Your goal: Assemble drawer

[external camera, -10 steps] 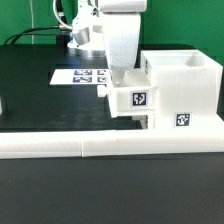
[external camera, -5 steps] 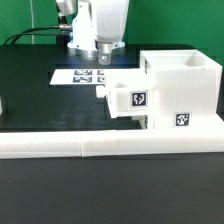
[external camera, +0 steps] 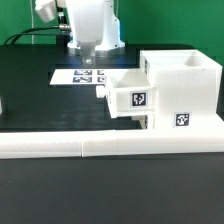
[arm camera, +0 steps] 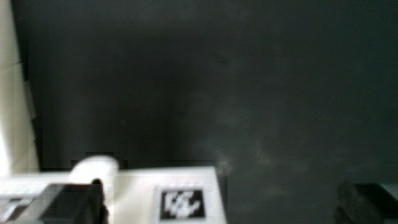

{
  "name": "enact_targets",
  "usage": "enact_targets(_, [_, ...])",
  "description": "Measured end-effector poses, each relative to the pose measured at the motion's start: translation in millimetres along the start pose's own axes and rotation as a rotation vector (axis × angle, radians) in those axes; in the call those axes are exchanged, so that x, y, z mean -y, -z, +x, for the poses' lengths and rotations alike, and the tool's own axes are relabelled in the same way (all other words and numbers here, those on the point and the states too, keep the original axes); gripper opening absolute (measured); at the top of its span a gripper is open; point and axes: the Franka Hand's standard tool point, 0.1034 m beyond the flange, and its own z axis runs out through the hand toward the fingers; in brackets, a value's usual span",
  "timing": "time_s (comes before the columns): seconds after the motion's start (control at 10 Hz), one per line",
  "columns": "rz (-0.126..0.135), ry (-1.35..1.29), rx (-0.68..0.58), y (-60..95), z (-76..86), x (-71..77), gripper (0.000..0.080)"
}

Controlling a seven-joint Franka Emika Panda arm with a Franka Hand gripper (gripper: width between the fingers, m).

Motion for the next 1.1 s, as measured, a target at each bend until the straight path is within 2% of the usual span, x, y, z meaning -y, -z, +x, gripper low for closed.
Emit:
enact_targets(0.1, [0.019,-0.001,-0.032,-15.3,-4.8,5.7,0.0649])
enact_targets(0.4, [0.044,-0.042,-0.158,-44.5,-10.7,16.4,0.0649])
enact_targets(0.6, [0.055,-0.066,-0.163,-49.3,7.4,14.2,0.0649])
enact_targets(1.1, [0.066,-0.148,-0.157,-49.5,29.7,0.3,0.0649])
